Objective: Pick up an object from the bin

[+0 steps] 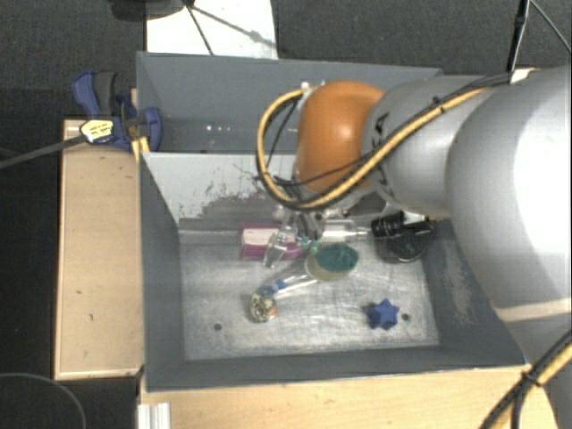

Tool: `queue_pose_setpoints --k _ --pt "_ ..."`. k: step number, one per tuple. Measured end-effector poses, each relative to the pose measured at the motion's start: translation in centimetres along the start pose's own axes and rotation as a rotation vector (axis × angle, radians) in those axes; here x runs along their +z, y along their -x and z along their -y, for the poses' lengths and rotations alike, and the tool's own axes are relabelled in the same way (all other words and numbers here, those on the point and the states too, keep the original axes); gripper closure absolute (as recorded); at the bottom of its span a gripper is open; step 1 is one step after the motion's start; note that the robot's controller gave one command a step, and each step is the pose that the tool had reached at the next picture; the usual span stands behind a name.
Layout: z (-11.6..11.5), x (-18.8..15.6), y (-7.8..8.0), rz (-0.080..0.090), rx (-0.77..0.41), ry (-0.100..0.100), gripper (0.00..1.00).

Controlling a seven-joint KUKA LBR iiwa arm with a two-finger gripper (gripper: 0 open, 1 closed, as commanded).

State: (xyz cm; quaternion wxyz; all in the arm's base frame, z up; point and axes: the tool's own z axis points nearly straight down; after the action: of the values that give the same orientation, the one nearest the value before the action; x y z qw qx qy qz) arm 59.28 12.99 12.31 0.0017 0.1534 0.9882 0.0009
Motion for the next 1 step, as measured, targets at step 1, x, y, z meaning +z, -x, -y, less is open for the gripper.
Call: queue_pose_setpoints --k 1 --pt "-0.05 -4.11 0.13 0.002 -0.002 0.001 1.0"
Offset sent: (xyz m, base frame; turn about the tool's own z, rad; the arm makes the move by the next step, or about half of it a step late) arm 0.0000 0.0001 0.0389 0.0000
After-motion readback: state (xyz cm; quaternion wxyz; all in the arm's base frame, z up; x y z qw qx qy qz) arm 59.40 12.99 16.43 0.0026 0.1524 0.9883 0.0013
